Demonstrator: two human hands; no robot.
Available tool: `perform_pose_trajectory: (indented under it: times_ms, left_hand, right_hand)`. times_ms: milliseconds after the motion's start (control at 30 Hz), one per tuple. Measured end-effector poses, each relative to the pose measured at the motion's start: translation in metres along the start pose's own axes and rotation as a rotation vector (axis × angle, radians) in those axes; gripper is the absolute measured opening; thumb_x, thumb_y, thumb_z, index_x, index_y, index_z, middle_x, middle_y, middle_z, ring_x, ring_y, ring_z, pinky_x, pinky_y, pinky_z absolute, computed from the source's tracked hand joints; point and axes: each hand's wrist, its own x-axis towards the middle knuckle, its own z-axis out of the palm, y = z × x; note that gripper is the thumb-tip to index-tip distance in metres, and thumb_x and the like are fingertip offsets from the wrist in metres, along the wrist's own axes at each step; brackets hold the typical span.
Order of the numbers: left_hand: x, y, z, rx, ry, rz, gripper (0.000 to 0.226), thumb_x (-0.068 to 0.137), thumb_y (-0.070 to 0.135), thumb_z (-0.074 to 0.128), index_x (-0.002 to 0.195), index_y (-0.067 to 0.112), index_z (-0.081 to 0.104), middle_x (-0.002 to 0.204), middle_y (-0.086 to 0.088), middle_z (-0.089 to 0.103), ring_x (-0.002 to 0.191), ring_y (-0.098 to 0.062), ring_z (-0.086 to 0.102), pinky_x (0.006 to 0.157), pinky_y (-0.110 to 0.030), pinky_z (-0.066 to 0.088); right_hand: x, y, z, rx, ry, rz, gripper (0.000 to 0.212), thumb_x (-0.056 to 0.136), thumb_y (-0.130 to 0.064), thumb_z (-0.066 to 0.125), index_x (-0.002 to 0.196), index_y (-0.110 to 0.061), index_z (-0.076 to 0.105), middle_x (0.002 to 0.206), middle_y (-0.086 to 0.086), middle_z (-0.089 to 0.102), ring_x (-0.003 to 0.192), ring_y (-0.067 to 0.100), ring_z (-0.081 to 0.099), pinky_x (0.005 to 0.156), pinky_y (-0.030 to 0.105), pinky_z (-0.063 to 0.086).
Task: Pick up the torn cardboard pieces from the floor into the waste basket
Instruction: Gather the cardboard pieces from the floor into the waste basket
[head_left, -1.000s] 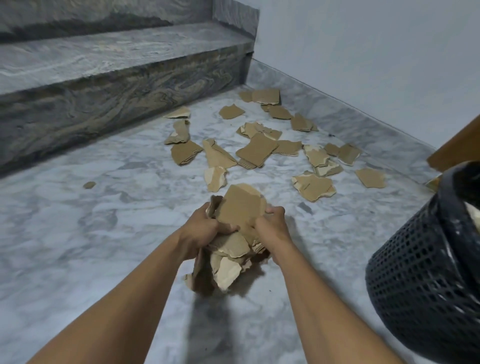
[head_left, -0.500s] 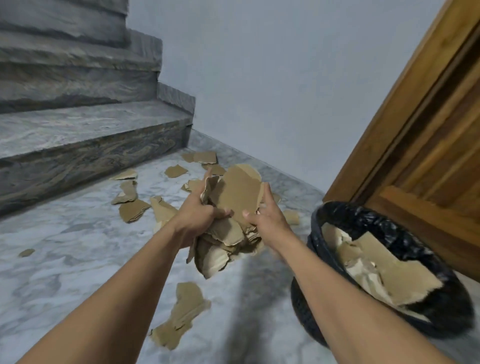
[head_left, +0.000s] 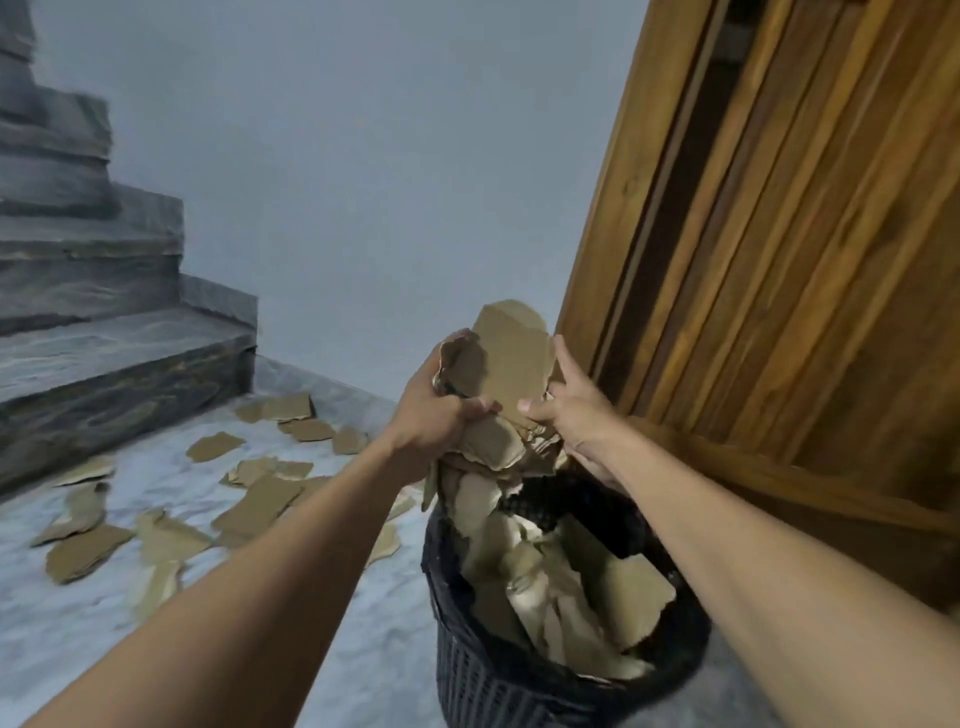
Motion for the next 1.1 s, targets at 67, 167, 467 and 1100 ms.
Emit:
perform_pose_trajectory:
  times_ms: [67,167,467,1100]
  left_hand:
    - [0.001,-0.016,0.028,0.001,0.005,-0.044,0.066,0.077,-0.018,0.071,0.126,0.025,0.058,0.108,0.014,0.066,0.090,0.001,0.064,0.069,-0.014,0.053]
    - [-0.004,-0.039,0.060,0.057,-0.035,-0.098,0.068,0.076,-0.012,0.075,0.129,0.027,0.059,0.116,0.012,0.064,0.100,-0.006,0.062,0.073,-0.016,0.056]
    - [-0.020,-0.069,0.067,0.363,-0.203,-0.360,0.069,0.075,-0.001,0.079,0.136,0.020,0.057,0.126,-0.008,0.065,0.111,-0.026,0.065,0.096,-0.032,0.055]
    - [-0.190,-0.152,-0.203,0.987,0.346,-0.437,0.074,0.100,0.060,0.039,0.161,0.034,0.007,0.168,-0.007,0.015,0.155,-0.027,0.009,0.121,-0.052,0.015]
  right_hand:
    - [-0.010,0.018,-0.026,0.029,0.036,0.045,0.111,0.085,0.010,0.070,0.160,-0.043,0.008,0.143,0.017,0.058,0.125,0.026,0.060,0.114,0.047,0.042]
    - [-0.023,0.042,-0.054,0.013,0.050,0.130,0.112,0.086,0.011,0.068,0.160,-0.044,0.006,0.145,0.014,0.057,0.125,0.024,0.059,0.096,0.046,0.052]
    - [-0.045,0.078,-0.084,-0.307,-0.072,0.524,0.073,0.088,-0.008,0.075,0.150,-0.026,0.041,0.119,0.004,0.058,0.112,0.020,0.057,0.104,0.061,0.045]
    - [0.012,0.032,0.198,-0.656,-0.264,0.010,0.066,0.097,-0.033,0.063,0.154,-0.016,0.036,0.157,0.006,0.040,0.135,0.025,0.046,0.091,0.027,0.036]
